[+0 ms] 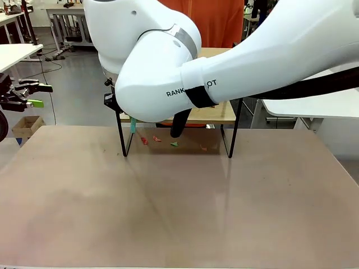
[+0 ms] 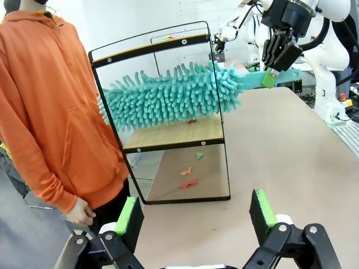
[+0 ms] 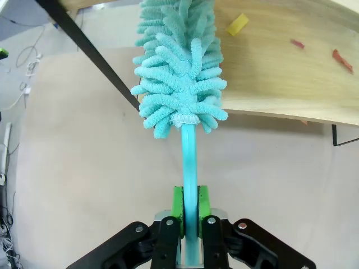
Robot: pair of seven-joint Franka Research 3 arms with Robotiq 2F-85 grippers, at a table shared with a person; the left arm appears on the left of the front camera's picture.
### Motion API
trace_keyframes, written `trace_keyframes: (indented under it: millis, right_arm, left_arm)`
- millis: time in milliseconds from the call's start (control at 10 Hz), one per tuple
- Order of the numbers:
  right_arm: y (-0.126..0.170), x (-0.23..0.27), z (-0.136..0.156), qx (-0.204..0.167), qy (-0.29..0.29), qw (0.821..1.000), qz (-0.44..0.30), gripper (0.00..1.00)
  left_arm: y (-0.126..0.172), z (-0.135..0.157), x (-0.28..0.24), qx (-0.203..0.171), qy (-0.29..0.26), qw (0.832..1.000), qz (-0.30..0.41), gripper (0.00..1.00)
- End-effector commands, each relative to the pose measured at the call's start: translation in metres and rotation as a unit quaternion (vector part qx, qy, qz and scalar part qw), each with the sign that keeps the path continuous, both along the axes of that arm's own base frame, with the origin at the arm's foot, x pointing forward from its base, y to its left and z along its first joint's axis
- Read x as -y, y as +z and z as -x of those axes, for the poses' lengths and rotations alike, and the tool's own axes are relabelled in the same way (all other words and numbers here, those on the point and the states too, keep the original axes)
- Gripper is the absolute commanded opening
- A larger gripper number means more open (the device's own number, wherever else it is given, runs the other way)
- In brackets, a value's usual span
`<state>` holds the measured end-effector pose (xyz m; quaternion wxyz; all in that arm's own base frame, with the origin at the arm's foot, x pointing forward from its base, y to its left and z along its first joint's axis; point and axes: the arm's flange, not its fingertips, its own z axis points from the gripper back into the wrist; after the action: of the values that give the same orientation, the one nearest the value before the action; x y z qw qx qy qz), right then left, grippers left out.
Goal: Clean the shelf.
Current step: Clean the specific section of the Shelf indicated by the human with the Duster.
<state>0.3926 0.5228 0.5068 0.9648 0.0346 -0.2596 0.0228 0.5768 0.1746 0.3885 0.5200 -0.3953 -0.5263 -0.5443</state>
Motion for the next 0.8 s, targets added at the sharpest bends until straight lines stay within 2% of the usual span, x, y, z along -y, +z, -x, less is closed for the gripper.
trace_keyframes:
  millis: [0, 300, 400, 500, 600, 700]
  right_arm:
    - [-0.006, -0.007, -0.002, 0.004, -0.026, 1.0, -0.009, 0.13]
    - [-0.015, 0.002, -0.011, -0.018, -0.035, 0.999, -0.017, 0.13]
    - [-0.016, 0.004, -0.011, -0.032, -0.021, 0.999, -0.019, 0.13]
    - [-0.011, 0.007, -0.008, -0.029, -0.005, 0.999, -0.034, 0.13]
    - [-0.019, 0.004, -0.013, -0.021, -0.021, 1.0, -0.002, 0.09]
    - [-0.019, 0.004, -0.013, -0.021, -0.021, 1.0, -0.002, 0.09]
  left_arm:
    - [0.003, 0.002, 0.0, 0.002, 0.0, 1.0, 0.002, 1.0]
    - [0.003, 0.002, 0.0, 0.002, 0.0, 1.0, 0.002, 1.0]
    - [0.003, 0.002, 0.0, 0.002, 0.0, 1.0, 0.002, 1.0]
    - [0.003, 0.002, 0.0, 0.002, 0.0, 1.0, 0.002, 1.0]
    - [0.003, 0.002, 0.0, 0.002, 0.0, 1.0, 0.002, 1.0]
    - [0.003, 0.002, 0.0, 0.002, 0.0, 1.0, 0.002, 1.0]
